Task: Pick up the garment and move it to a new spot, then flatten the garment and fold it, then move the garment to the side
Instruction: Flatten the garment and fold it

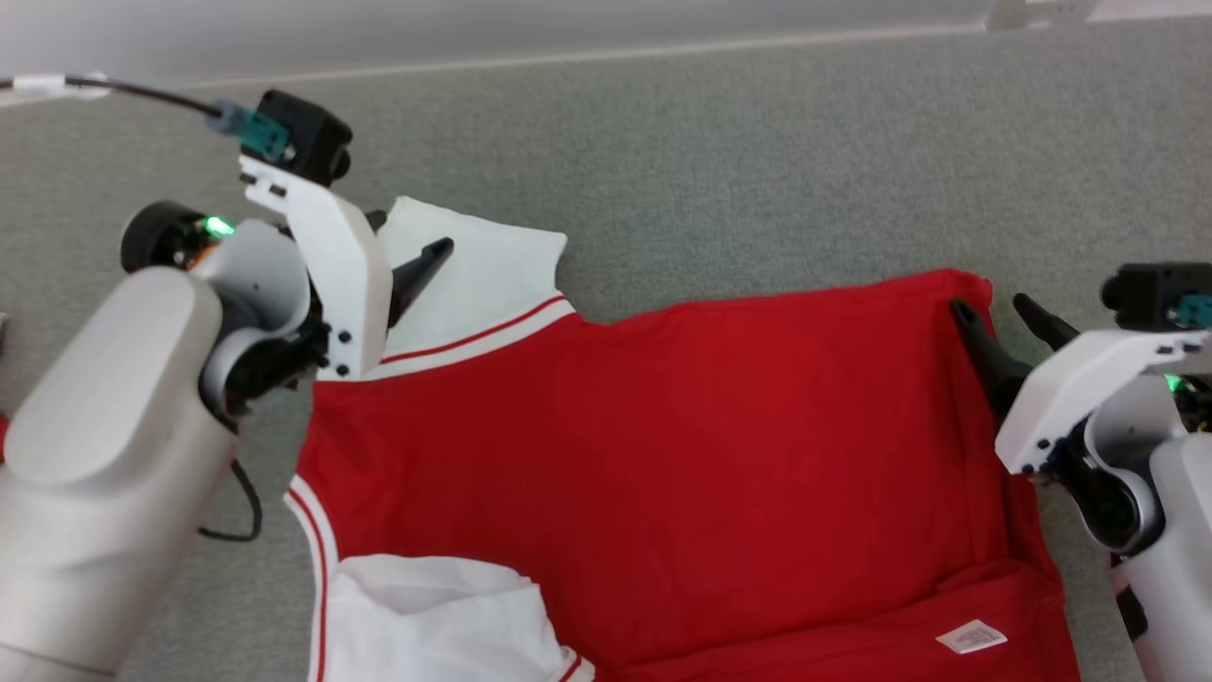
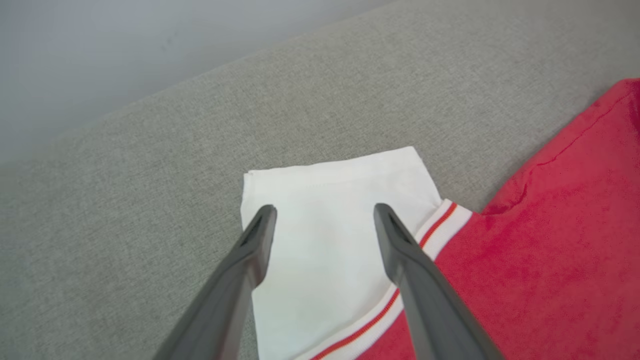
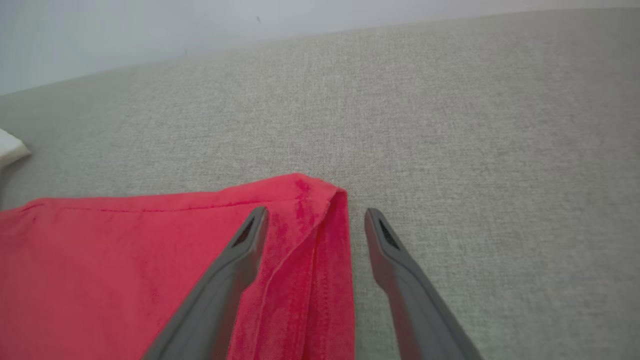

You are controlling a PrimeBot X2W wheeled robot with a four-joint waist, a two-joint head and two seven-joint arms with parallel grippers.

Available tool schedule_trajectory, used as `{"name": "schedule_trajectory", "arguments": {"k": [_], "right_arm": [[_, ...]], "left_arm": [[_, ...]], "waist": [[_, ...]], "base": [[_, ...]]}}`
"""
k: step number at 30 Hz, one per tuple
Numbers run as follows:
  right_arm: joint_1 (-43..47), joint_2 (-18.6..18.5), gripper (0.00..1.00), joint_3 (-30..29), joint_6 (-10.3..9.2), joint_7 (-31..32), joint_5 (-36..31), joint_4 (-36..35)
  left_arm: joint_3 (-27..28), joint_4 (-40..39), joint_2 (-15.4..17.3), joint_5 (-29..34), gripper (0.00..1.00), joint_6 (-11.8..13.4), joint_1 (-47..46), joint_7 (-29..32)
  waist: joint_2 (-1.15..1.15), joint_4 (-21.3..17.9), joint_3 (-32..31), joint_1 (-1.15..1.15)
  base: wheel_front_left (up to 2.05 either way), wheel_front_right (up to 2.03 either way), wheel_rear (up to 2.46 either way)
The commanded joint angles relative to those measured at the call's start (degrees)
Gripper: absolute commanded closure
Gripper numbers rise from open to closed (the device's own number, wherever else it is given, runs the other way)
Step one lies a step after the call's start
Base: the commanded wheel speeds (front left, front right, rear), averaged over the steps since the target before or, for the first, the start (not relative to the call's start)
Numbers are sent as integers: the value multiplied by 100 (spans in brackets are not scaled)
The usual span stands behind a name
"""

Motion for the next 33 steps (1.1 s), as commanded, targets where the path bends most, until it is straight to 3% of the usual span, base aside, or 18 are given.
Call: {"name": "schedule_trajectory", "arguments": {"k": [1, 14, 19, 23, 24, 25, 26, 27, 28, 29, 33], "right_arm": [[-186, -50, 0, 103, -13, 11, 23, 119], [-879, -34, 0, 1154, -13, 98, 539, 786], [-936, -133, 0, 1612, -13, 95, 878, 875], [-942, -227, 0, 1961, -6, 146, 1121, 913], [-940, -258, 1, 2036, -6, 143, 1183, 924], [-945, -297, 22, 2125, -6, 152, 1235, 920], [-959, -336, 55, 2192, -5, 98, 1271, 900], [-997, -372, 67, 2233, -4, 10, 1302, 880], [-1046, -404, 95, 2253, -5, -91, 1329, 882], [-1107, -427, 100, 2249, -5, -224, 1338, 896], [-1328, -446, 100, 2071, -10, -935, 1284, 1113]], "left_arm": [[-149, 126, 106, -162, 0, -10, -213, 75], [-1006, 1425, 432, -553, 0, -4, -1361, 146], [-1088, 1989, 385, -590, 0, -1, -1532, 34], [-1248, 2171, 306, -894, 0, -1, -1491, 340], [-1329, 2152, 302, -973, 4, -1, -1465, 486], [-1394, 2113, 312, -1089, 30, -7, -1454, 644], [-1450, 2061, 328, -1190, 69, -7, -1453, 705], [-1480, 2011, 357, -1229, 96, -7, -1480, 704], [-1501, 1967, 399, -1240, 100, -7, -1531, 653], [-1514, 1948, 440, -1241, 100, -5, -1583, 581], [-1505, 2096, 515, -1103, 100, -1, -1731, 86]], "waist": [[0, -125, 191, -1], [0, -440, 663, -1], [0, -489, 705, -1], [0, -483, 704, -1], [0, -473, 698, -1], [0, -462, 698, -1], [0, -454, 700, -1], [0, -443, 705, -1], [0, -433, 711, -1], [0, -426, 716, -1], [0, -401, 674, -1]], "base": [[0, 0, 0], [0, 0, 0], [0, 0, 0], [0, 0, 0], [0, 0, 0], [0, 0, 0], [0, 0, 0], [0, 0, 0], [0, 0, 0], [0, 0, 0], [0, 0, 0]]}}
